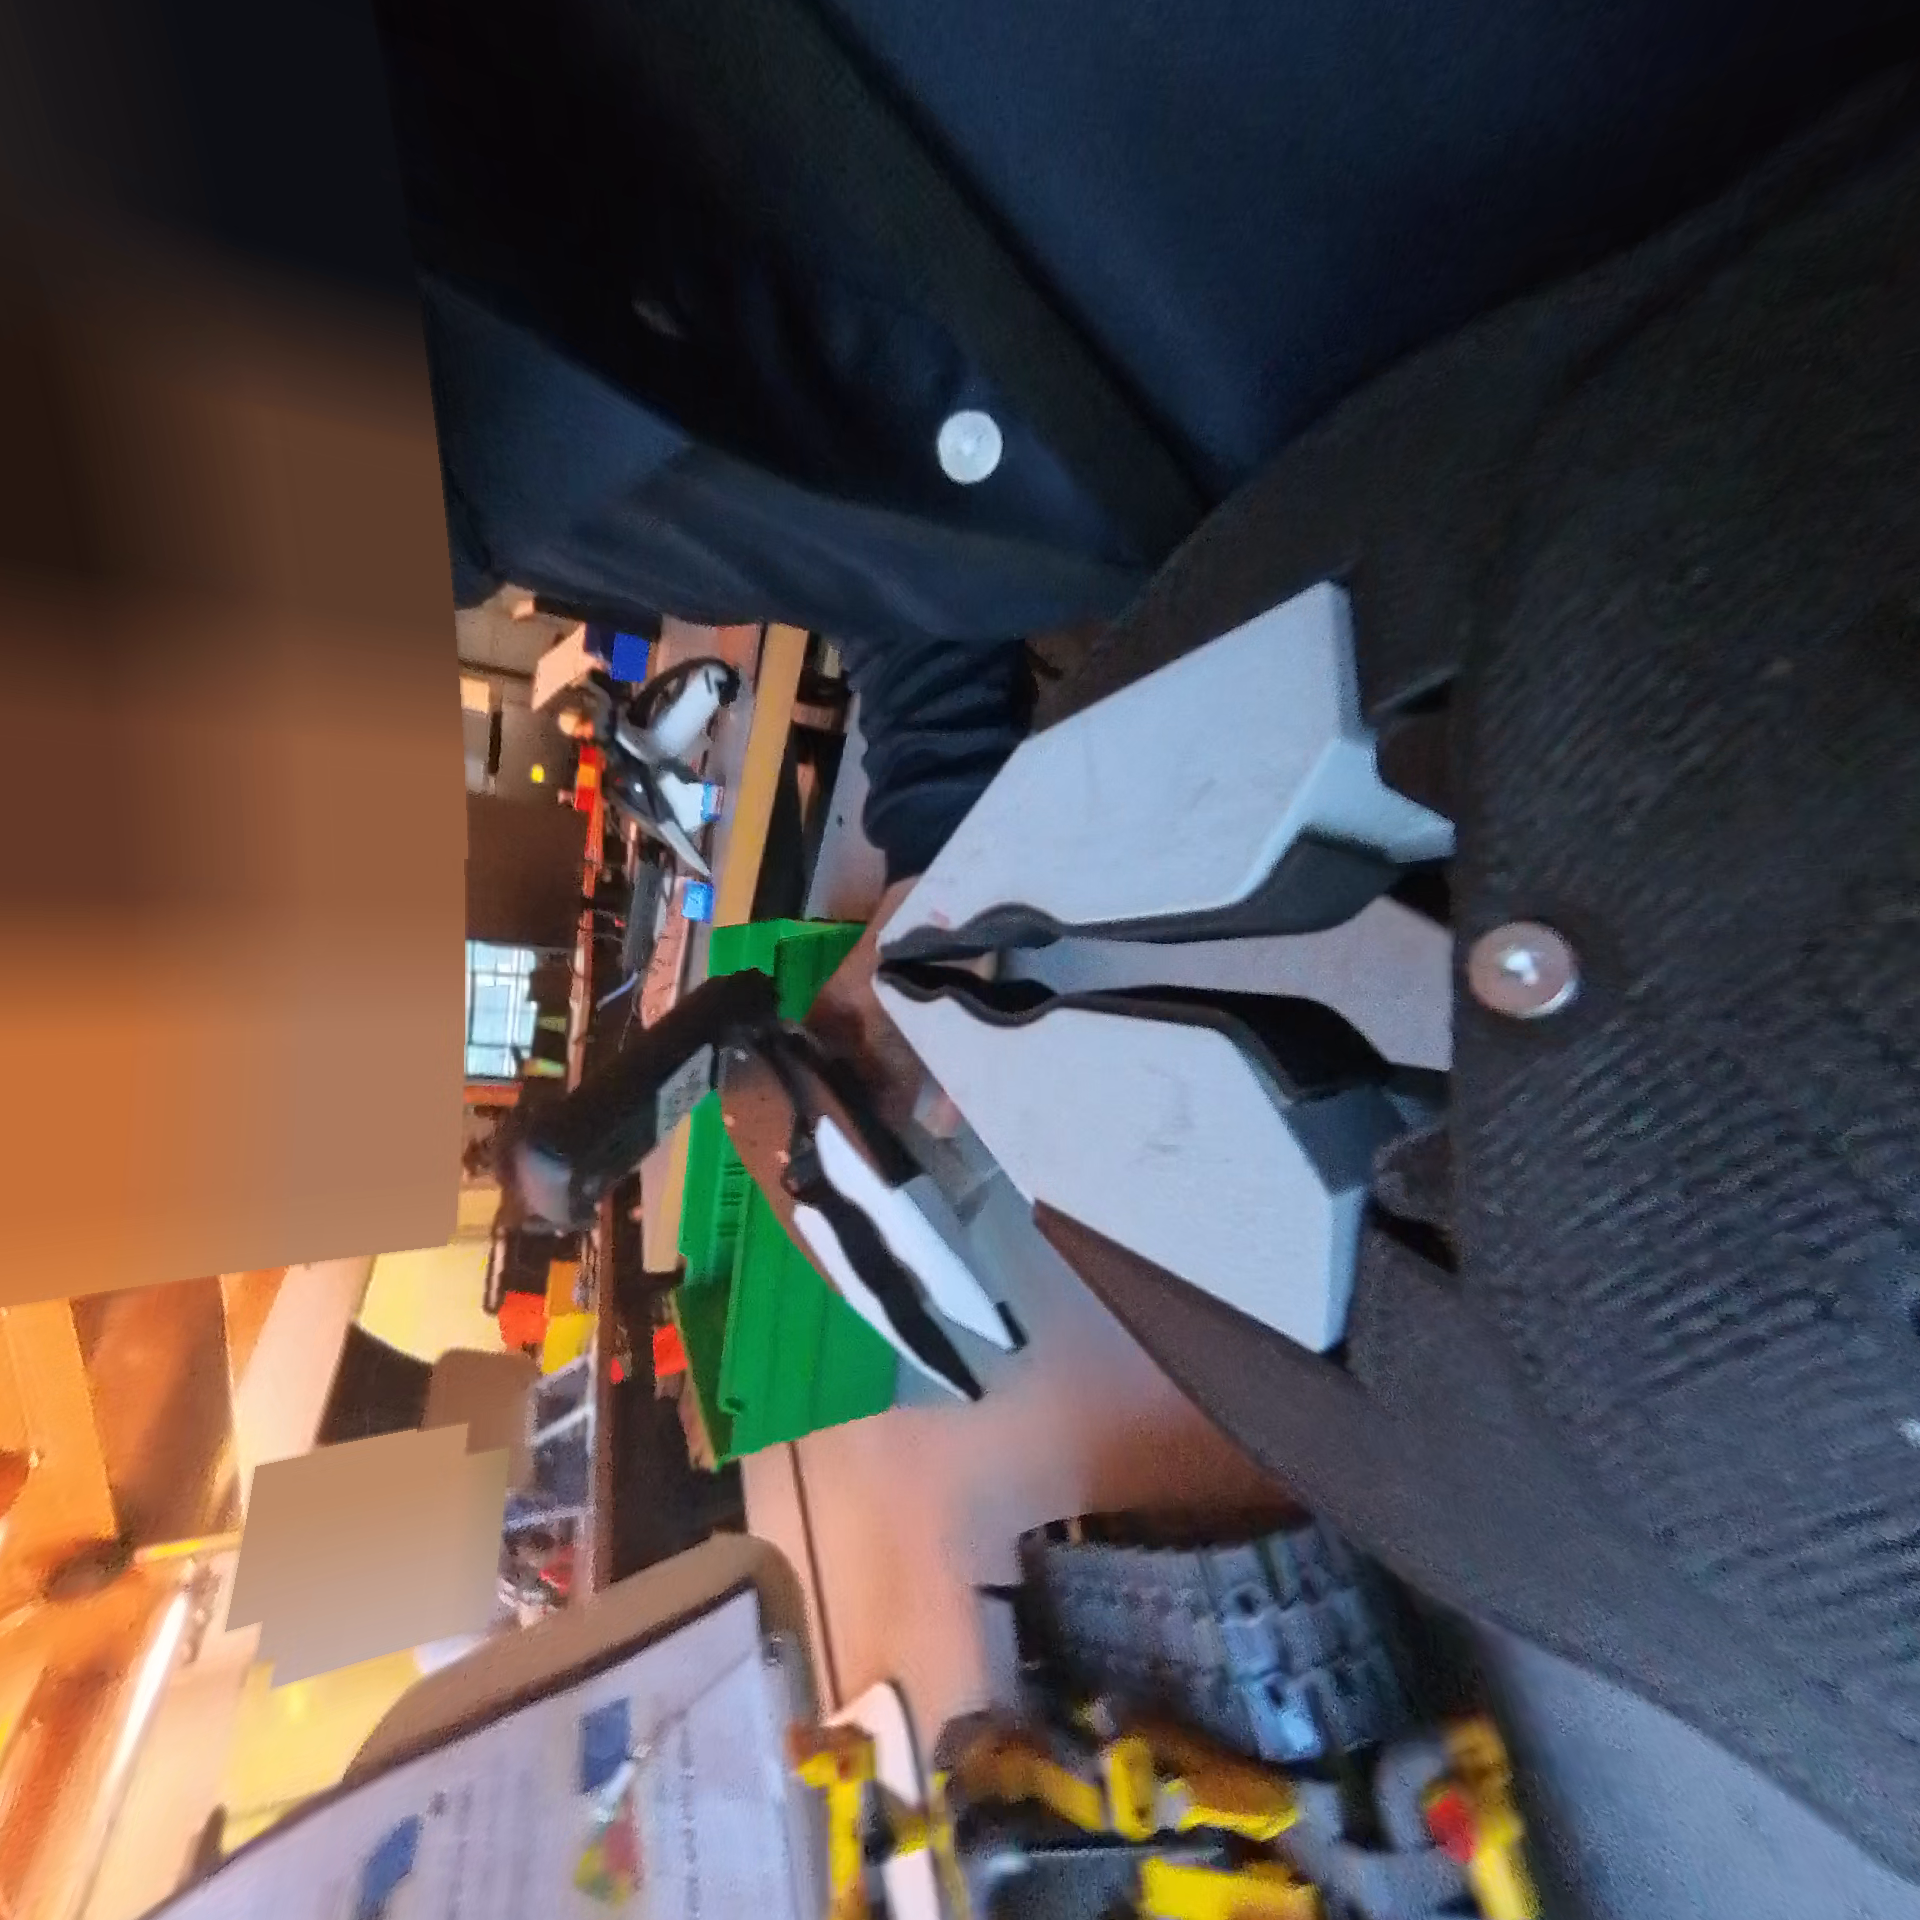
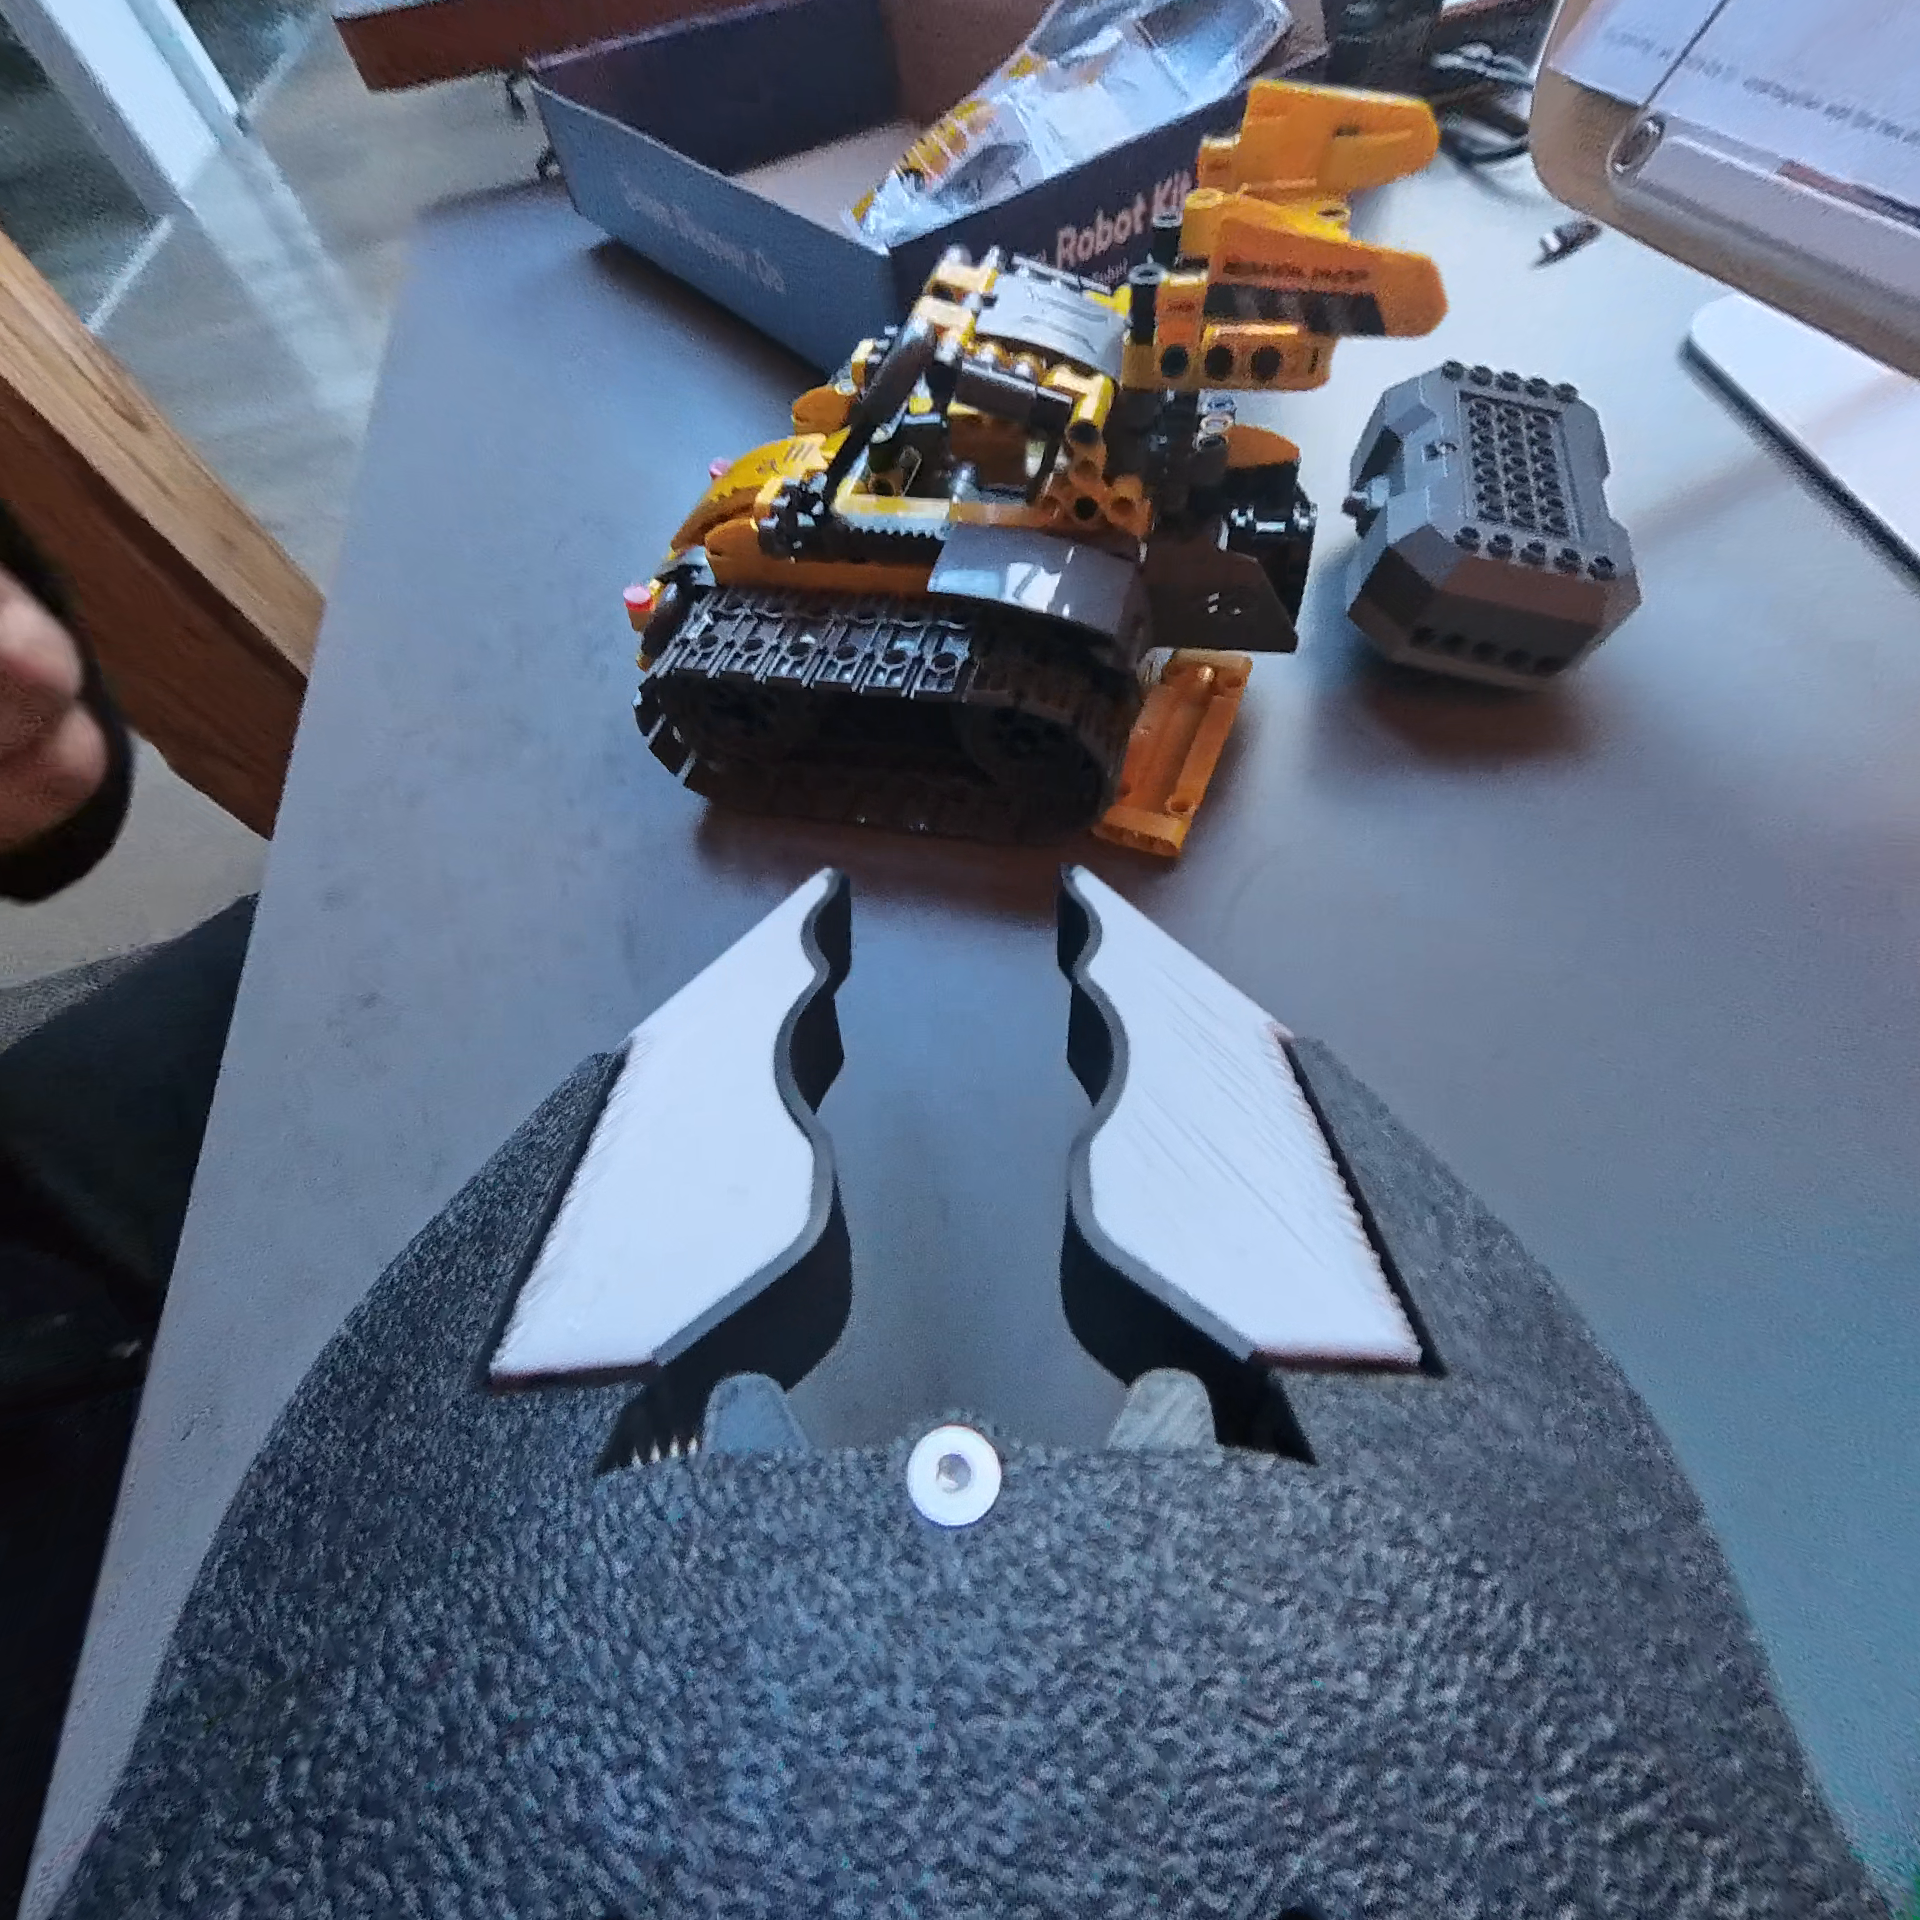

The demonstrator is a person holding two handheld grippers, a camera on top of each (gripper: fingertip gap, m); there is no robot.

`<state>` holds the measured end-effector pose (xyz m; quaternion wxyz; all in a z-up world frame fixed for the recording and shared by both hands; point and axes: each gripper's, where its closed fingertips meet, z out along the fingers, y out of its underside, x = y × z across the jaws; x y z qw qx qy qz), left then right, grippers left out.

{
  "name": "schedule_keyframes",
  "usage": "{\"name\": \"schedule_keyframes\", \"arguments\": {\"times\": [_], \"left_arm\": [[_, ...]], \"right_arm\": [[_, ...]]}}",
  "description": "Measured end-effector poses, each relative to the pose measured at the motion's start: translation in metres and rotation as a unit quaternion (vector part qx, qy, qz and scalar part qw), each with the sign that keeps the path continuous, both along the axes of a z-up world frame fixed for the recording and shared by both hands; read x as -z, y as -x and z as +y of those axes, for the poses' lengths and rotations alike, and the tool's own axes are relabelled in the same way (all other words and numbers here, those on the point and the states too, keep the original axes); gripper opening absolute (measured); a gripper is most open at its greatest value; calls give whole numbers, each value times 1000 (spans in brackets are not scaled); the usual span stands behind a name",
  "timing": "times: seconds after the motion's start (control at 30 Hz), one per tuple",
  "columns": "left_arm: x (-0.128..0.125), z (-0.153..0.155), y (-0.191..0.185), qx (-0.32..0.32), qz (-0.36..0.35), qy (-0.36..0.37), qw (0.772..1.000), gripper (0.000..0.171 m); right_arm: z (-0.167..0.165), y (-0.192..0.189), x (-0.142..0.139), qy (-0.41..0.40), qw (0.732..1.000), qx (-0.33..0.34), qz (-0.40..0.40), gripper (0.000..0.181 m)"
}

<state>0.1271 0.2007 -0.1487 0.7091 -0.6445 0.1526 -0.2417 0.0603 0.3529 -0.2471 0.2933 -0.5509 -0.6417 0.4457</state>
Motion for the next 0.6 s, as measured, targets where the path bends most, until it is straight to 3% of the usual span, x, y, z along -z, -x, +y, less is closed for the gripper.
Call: {"name": "schedule_keyframes", "arguments": {"times": [0.07, 0.2, 0.3, 0.4, 0.5, 0.6], "left_arm": [[-2, 15, 9, 6, 21, 14, 1000, 0], [21, 53, 24, -24, 39, 94, 995, 0], [15, 67, 15, 7, 20, 128, 991, 0], [7, 79, 11, -2, 62, 147, 987, 0], [-5, 89, 11, -17, 106, 155, 982, 2], [-20, 91, 29, -43, 151, 160, 975, 11]], "right_arm": [[0, 3, -2, 0, 1000, -7, 7, 38], [-3, 2, -3, -21, 1000, -8, 12, 40], [-6, -1, -6, -37, 999, -12, 23, 40], [-5, -5, -12, -44, 998, -11, 37, 47], [-17, -14, -42, -32, 993, -43, 101, 61], [-16, -25, -68, -107, 979, -28, 172, 61]]}}
